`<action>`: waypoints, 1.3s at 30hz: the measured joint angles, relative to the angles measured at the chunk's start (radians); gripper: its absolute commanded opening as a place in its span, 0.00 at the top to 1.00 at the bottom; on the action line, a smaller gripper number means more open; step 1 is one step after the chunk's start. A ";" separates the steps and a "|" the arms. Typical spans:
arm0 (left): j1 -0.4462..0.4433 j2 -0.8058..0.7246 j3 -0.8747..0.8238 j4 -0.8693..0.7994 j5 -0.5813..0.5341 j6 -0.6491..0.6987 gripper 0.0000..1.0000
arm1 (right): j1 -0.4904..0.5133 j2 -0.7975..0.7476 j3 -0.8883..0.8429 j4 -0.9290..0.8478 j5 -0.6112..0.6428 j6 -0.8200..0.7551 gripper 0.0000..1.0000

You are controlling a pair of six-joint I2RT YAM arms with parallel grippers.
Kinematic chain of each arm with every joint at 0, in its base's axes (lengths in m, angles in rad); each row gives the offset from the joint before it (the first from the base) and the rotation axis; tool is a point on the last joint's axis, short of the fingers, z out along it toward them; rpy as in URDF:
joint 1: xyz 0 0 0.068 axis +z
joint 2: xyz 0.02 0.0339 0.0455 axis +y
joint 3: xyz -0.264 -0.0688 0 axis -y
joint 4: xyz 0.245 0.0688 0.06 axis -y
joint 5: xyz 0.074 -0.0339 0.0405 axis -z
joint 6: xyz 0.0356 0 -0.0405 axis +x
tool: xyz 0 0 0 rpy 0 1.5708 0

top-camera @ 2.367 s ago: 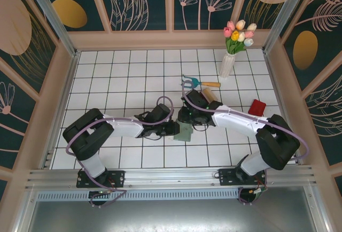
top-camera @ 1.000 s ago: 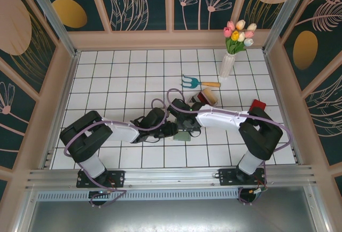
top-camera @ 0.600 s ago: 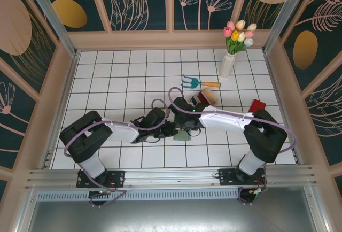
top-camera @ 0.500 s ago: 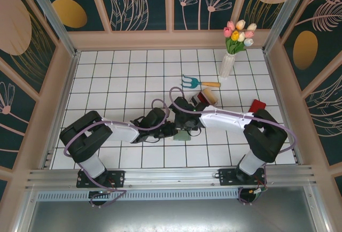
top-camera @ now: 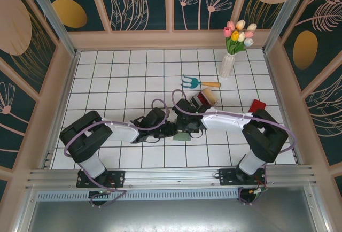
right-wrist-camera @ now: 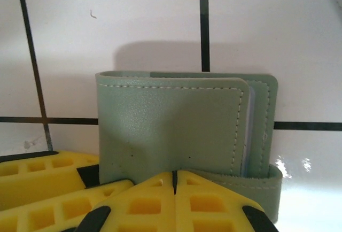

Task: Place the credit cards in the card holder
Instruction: Close the button on the card holder.

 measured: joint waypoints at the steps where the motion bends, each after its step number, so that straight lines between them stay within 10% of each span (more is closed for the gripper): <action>1: 0.000 0.000 0.000 0.000 0.000 0.000 0.74 | -0.005 -0.009 -0.016 0.020 -0.007 0.001 1.00; 39: 0.000 0.001 0.000 -0.001 -0.001 0.000 0.75 | -0.051 -0.102 -0.185 0.275 -0.126 0.058 1.00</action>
